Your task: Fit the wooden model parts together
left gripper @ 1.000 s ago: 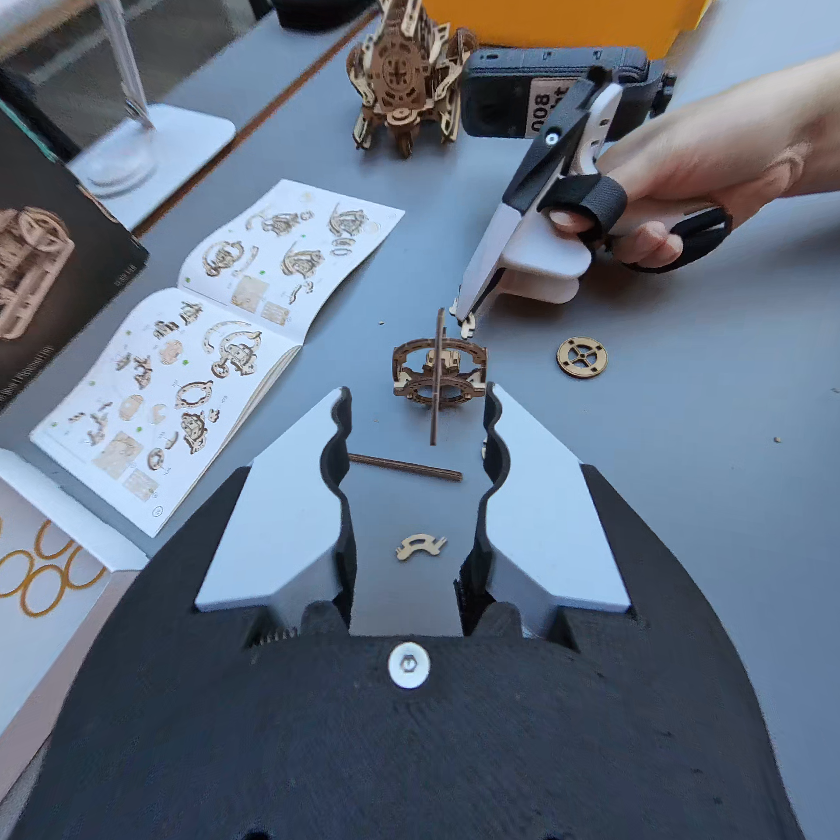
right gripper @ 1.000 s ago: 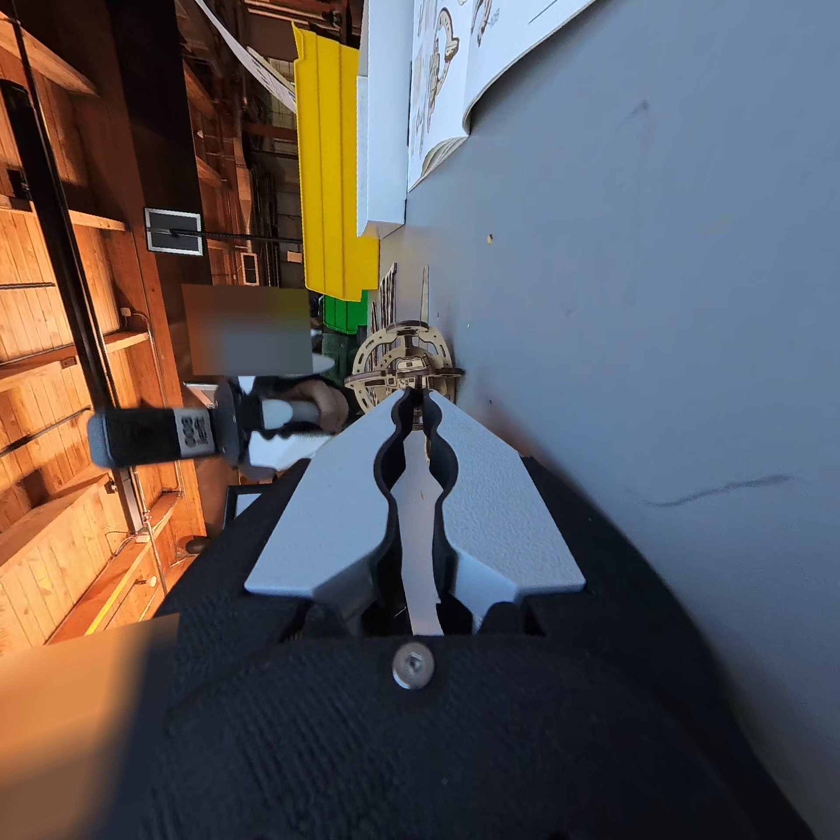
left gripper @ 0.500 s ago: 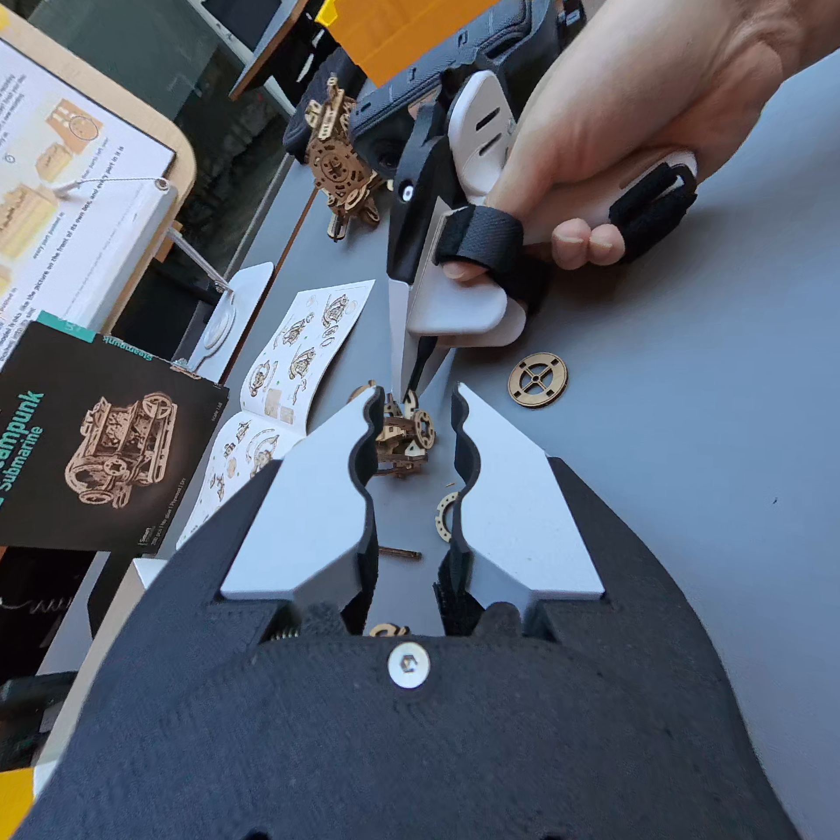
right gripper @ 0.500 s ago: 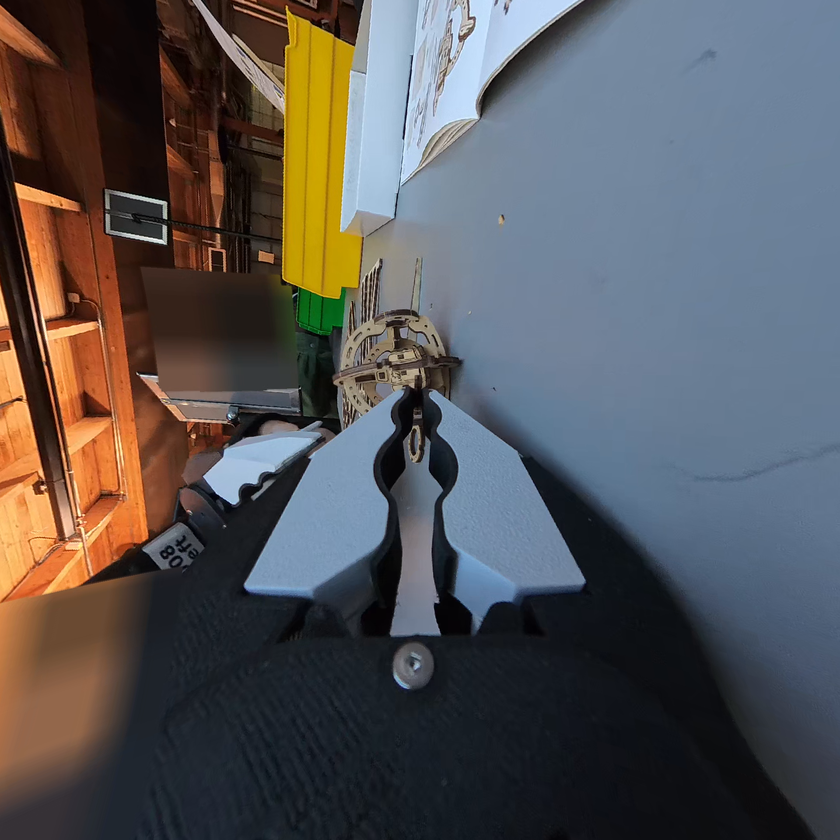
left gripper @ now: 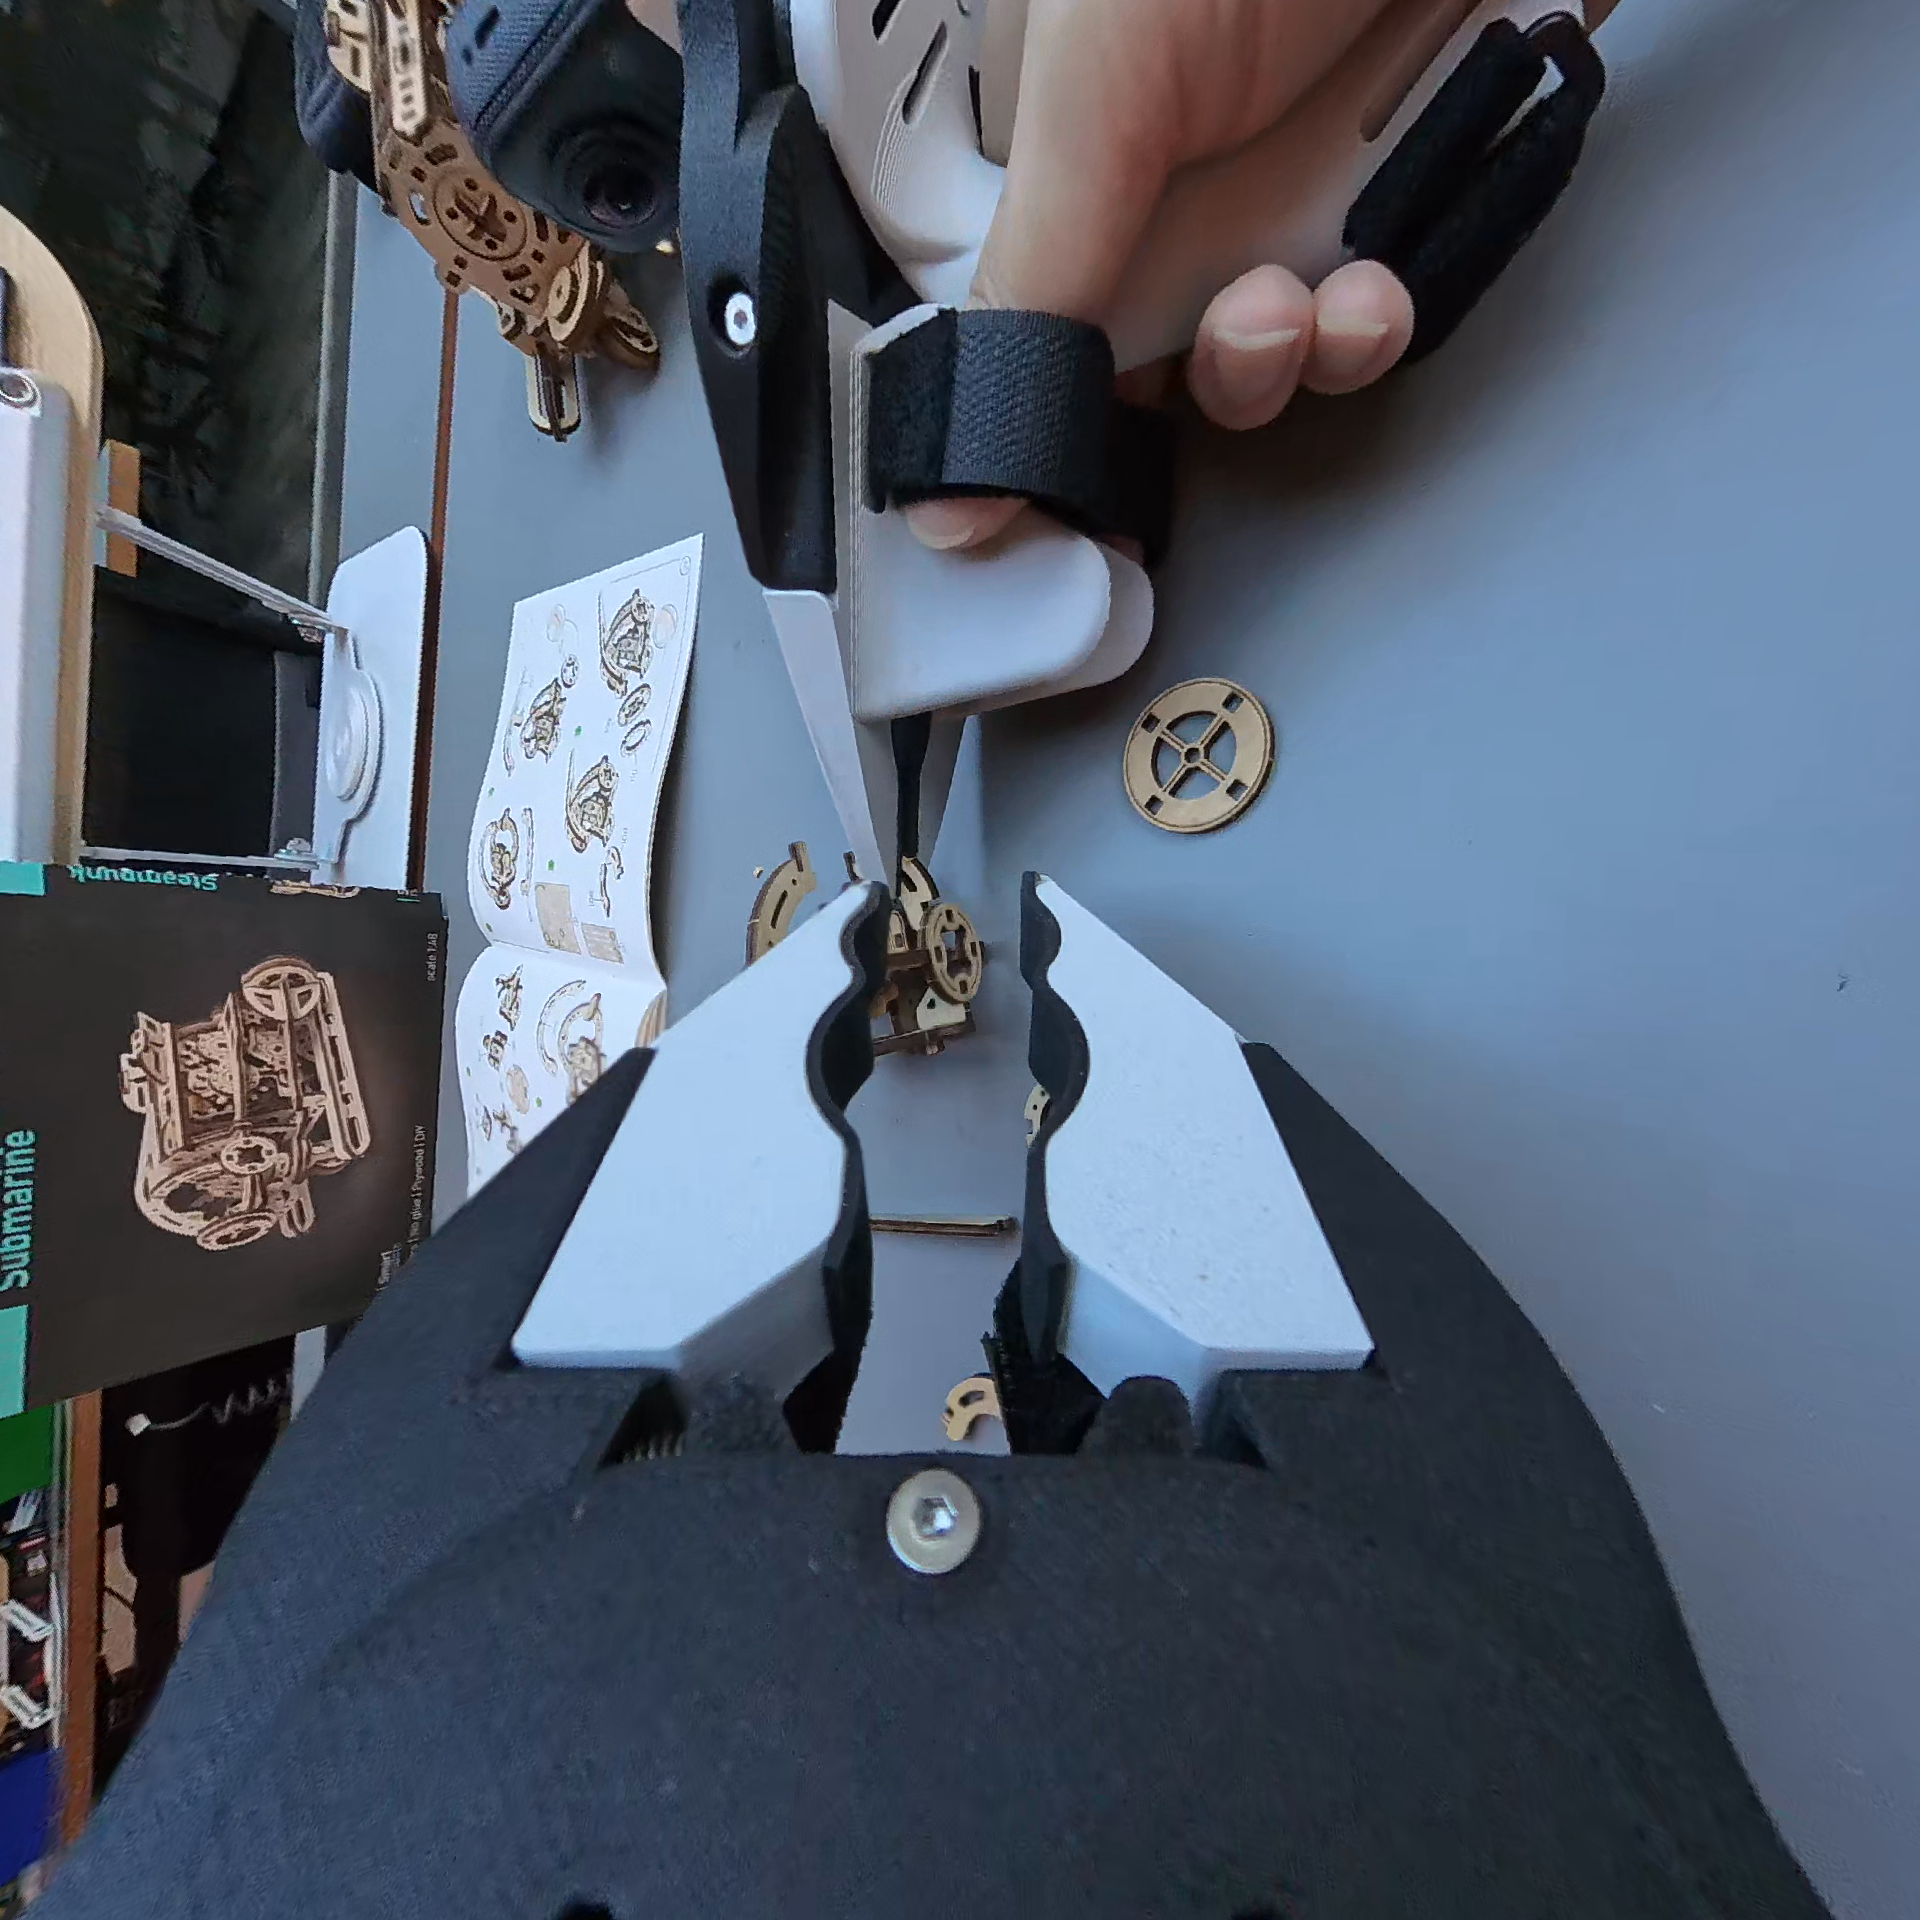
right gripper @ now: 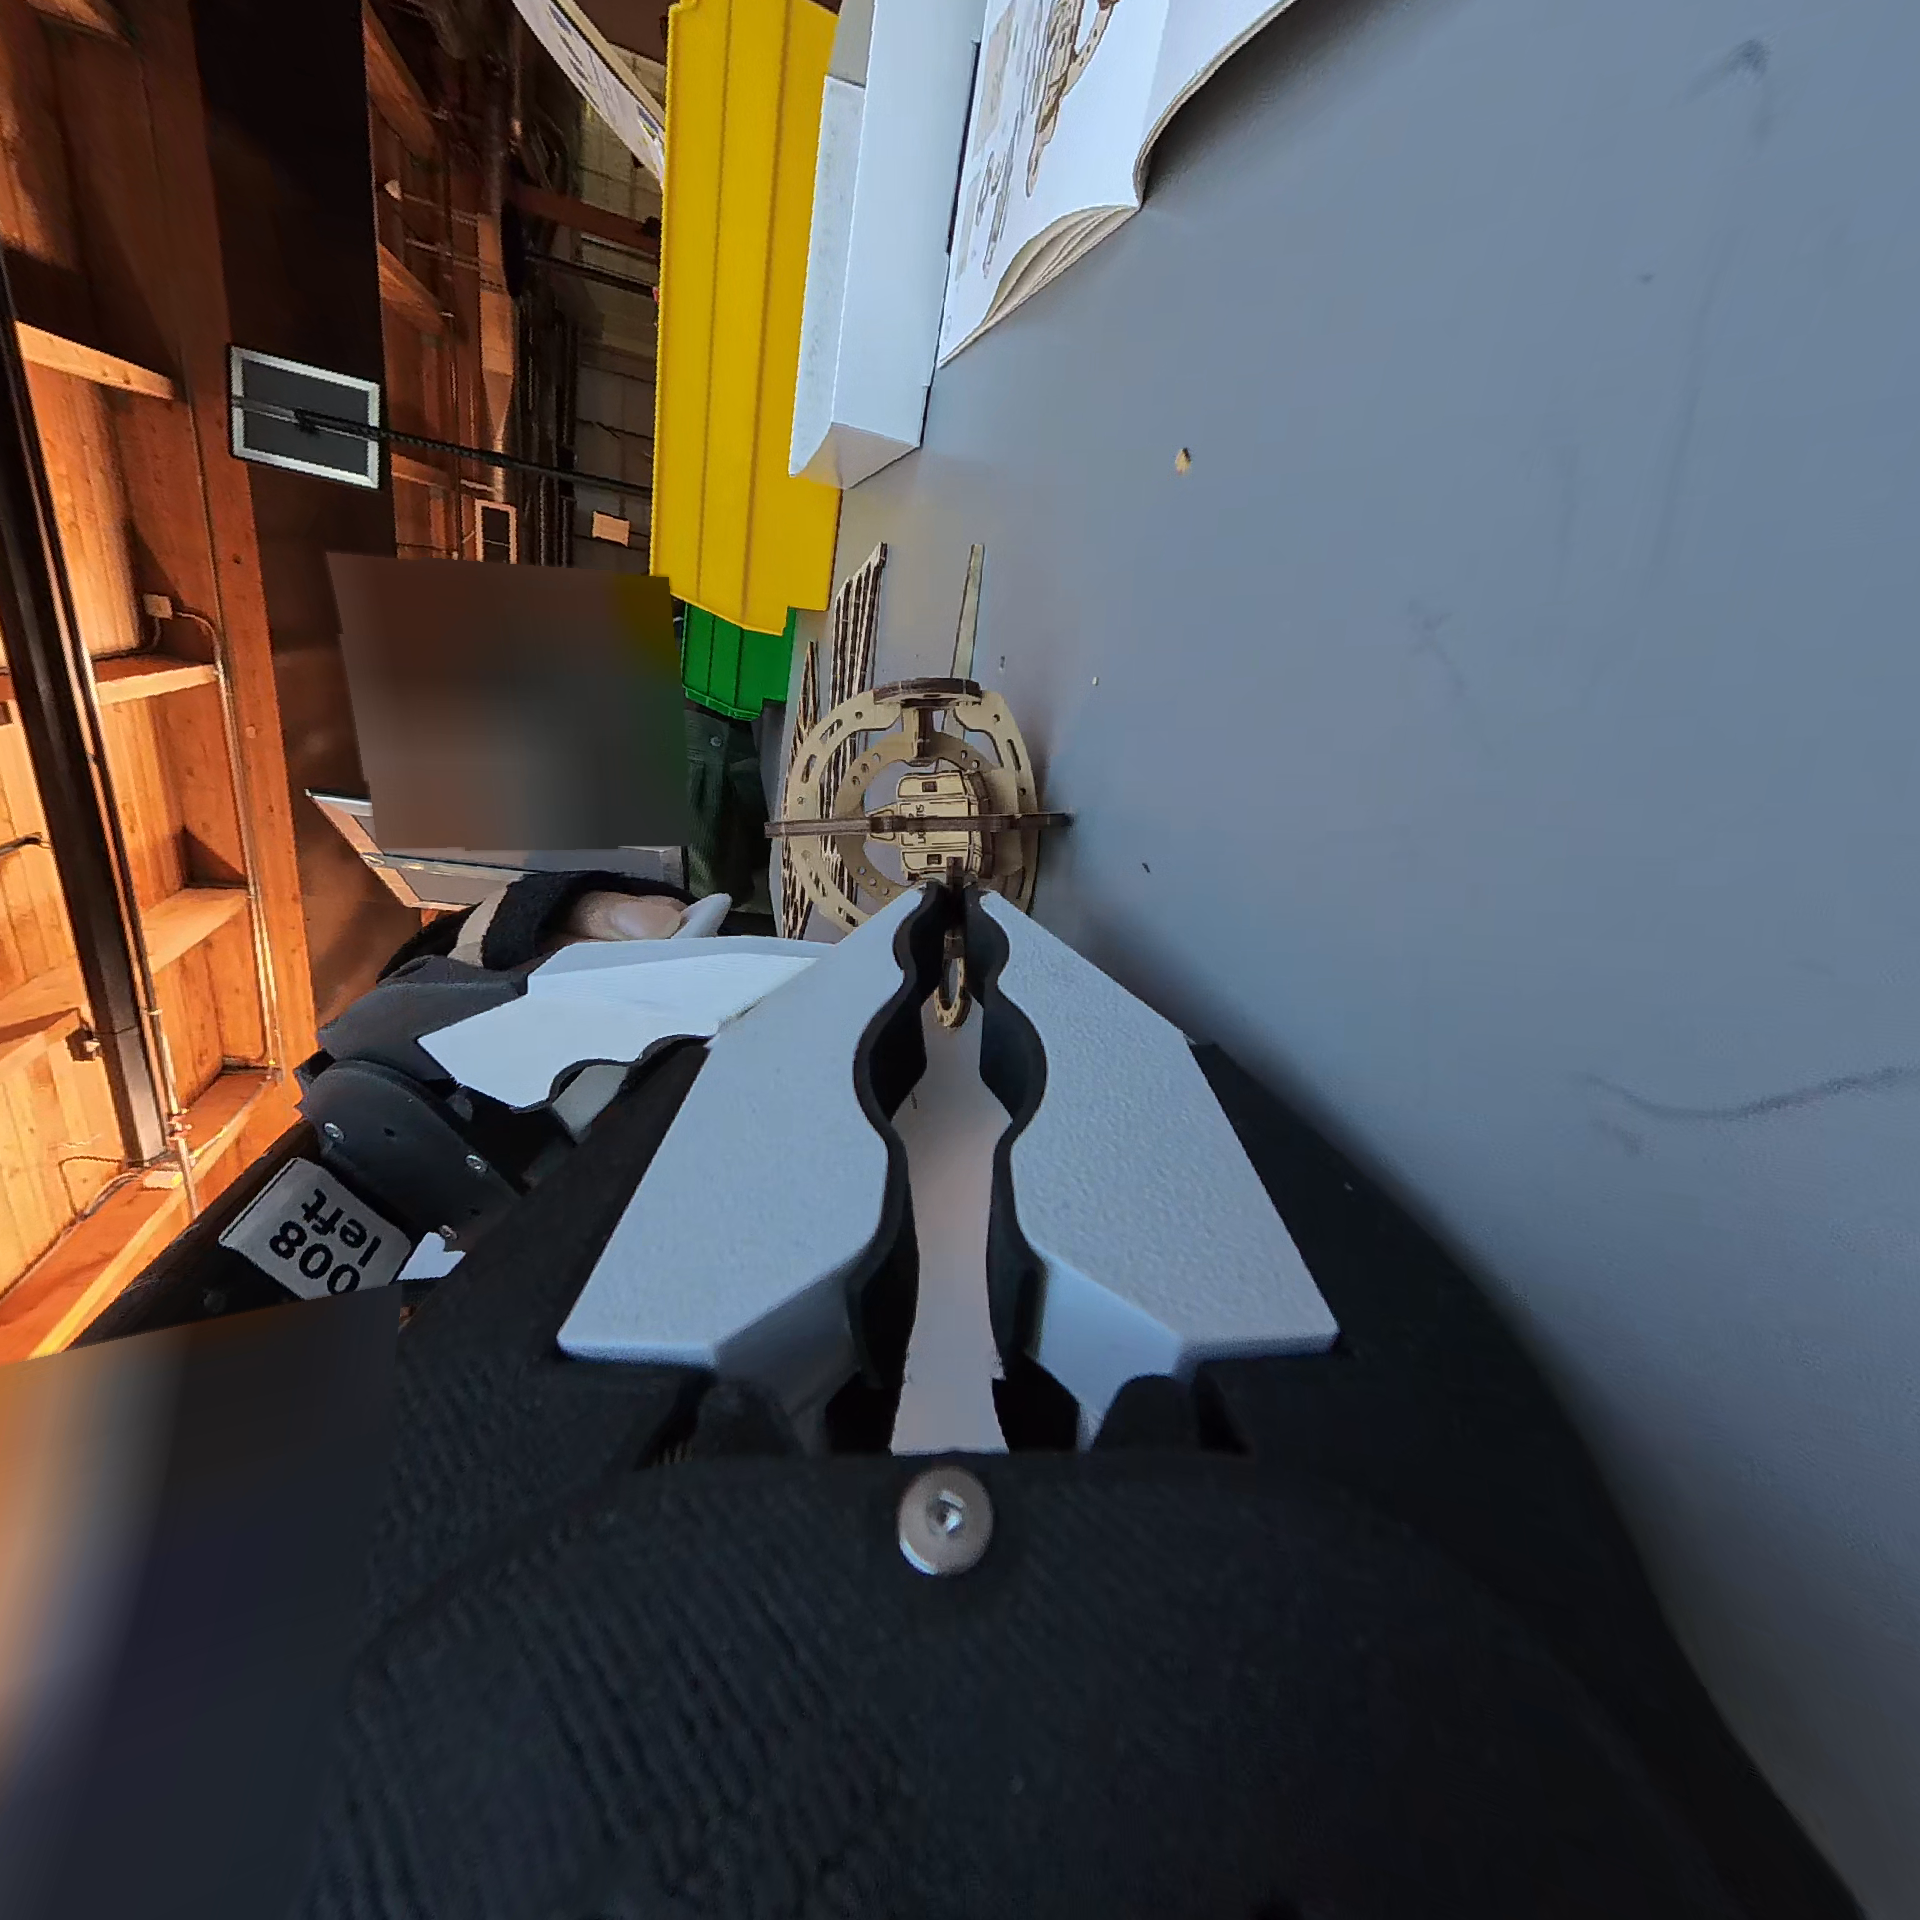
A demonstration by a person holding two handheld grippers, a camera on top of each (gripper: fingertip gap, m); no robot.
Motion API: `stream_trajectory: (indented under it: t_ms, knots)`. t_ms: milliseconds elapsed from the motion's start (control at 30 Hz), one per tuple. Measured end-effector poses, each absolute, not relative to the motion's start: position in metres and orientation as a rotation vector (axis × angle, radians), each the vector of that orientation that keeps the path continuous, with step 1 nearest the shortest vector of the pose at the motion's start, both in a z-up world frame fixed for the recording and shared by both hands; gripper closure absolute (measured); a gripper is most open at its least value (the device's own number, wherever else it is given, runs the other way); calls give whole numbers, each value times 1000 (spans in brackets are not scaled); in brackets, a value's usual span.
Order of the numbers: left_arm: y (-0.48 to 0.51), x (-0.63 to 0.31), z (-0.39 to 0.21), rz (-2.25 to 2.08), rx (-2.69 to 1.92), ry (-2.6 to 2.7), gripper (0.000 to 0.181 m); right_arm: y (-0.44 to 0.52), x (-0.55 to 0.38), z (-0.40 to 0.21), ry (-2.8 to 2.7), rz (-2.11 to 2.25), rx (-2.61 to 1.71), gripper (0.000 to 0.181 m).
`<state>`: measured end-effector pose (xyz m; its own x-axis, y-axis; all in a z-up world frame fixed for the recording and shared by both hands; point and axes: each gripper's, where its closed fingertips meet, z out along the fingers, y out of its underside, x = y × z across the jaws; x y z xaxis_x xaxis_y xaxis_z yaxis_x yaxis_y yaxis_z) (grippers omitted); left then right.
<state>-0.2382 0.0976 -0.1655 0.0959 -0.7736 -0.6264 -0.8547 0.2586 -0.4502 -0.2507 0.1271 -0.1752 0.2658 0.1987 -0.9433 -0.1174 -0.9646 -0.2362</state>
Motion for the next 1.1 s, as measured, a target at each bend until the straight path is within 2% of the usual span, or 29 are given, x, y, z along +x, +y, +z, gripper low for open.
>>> stream_trajectory:
  t_ms: [700,1100]
  knots:
    - [107,-246,-175,299,-1496,1943,166,125,-248,-175,-57,1720,-2252,181]
    - [103,-244,-166,409,-1244,2087,167,125,-246,-172,108,1709,-2180,181]
